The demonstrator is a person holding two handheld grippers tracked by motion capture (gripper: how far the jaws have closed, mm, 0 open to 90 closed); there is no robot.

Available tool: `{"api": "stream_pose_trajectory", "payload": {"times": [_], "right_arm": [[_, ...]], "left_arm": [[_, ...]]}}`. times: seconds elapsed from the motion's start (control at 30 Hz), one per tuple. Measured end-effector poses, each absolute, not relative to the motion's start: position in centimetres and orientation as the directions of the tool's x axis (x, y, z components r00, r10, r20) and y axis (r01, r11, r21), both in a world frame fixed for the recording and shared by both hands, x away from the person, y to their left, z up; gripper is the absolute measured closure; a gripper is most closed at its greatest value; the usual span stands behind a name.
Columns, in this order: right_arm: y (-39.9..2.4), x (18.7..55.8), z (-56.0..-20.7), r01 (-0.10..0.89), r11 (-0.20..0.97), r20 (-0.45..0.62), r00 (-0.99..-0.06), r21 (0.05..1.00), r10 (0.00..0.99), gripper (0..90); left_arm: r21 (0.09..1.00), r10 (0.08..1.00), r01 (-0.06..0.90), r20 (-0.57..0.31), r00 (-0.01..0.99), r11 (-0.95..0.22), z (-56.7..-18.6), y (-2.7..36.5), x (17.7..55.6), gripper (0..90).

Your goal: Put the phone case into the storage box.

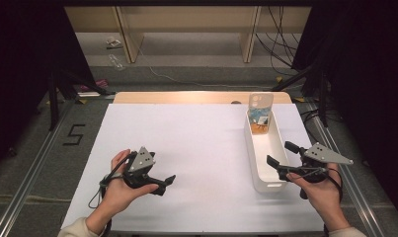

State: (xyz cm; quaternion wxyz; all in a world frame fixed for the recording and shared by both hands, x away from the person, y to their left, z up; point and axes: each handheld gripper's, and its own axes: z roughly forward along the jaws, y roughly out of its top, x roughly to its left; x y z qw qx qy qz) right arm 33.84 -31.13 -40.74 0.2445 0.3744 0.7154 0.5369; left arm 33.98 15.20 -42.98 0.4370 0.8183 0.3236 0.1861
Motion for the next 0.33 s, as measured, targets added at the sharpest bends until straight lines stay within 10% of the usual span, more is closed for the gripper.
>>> {"api": "stream_pose_trajectory", "payload": {"times": [0.33], "right_arm": [[-31.05,33.83,-40.62,0.263,0.131,0.062,-0.617,0.956,0.785,16.0]], "left_arm": [[0.836,0.692,0.368,0.020,0.721,-0.407,-43.03,15.11,34.03,0.0]]}}
